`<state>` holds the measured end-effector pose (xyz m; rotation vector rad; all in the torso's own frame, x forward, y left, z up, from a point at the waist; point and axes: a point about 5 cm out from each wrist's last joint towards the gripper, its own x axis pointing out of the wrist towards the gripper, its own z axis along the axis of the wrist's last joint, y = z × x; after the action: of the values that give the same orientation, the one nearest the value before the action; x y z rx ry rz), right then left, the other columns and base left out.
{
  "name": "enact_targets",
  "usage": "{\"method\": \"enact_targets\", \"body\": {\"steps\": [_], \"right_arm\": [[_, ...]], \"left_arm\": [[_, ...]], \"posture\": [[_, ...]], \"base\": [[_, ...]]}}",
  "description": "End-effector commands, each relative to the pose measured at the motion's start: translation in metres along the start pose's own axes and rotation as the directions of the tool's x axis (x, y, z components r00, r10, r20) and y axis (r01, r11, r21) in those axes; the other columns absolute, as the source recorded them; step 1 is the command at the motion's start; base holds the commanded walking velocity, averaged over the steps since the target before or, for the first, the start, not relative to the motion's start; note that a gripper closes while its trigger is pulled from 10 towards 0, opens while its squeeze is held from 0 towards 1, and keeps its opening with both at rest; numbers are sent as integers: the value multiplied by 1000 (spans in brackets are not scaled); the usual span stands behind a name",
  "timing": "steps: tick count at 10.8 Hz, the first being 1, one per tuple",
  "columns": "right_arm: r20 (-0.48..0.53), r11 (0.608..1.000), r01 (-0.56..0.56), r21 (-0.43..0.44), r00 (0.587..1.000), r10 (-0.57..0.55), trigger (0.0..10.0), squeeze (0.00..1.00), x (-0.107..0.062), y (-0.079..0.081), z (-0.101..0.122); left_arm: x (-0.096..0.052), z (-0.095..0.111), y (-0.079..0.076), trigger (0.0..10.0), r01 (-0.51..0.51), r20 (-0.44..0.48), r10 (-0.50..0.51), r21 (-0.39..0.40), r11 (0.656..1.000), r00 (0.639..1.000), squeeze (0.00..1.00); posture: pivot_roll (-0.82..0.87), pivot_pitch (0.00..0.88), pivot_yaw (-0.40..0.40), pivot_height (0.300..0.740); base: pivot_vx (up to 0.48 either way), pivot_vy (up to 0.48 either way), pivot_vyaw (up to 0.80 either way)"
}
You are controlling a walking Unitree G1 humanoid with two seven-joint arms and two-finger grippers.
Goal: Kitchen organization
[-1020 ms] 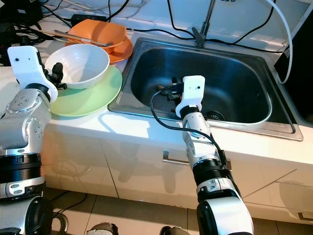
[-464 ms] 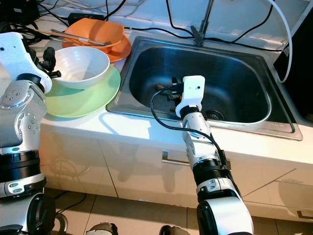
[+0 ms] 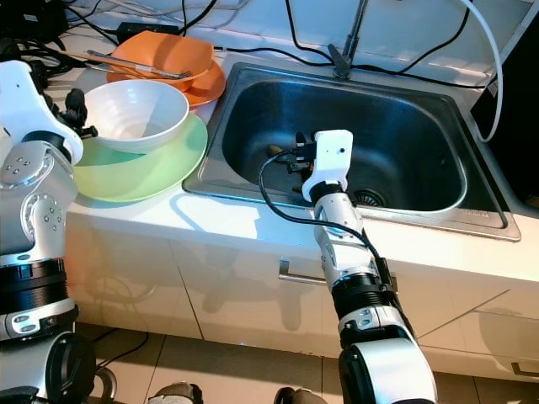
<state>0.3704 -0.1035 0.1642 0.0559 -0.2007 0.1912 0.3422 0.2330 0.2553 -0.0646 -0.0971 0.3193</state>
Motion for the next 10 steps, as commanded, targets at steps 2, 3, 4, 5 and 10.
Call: {"method": "enact_targets", "body": {"steps": [2, 3, 4, 5, 10], "right_arm": [[-16, 1000, 2, 10, 1000, -2, 10000, 0, -2, -3, -4], [-15, 1000, 2, 9, 1000, -1, 10000, 0, -3, -3, -3], [-16, 1000, 1, 8, 1000, -1, 10000, 0, -3, -3, -3], [-16, 1000, 1, 7, 1000, -1, 10000, 0, -2, -4, -3], [-15, 1000, 1, 7, 1000, -1, 10000, 0, -2, -4, -2]], "left_arm": [[-3, -8, -4, 10000, 3, -38, -3, 2, 1000, 999, 0], [-3, -15, -8, 10000, 16, -71, -16, -7, 1000, 997, 0], [-3, -21, -11, 10000, 28, -96, -30, -21, 999, 995, 0], [-3, -24, -13, 10000, 34, -111, -37, -29, 999, 993, 0], [-5, -24, -24, 10000, 46, -95, -58, -122, 991, 994, 0]], "posture": [[150, 83, -88, 740], [150, 84, -90, 740], [146, 90, -91, 740], [146, 94, -92, 740], [145, 100, -94, 740]], "base": [[0, 0, 0], [0, 0, 0], [0, 0, 0], [0, 0, 0], [0, 0, 0]]}}
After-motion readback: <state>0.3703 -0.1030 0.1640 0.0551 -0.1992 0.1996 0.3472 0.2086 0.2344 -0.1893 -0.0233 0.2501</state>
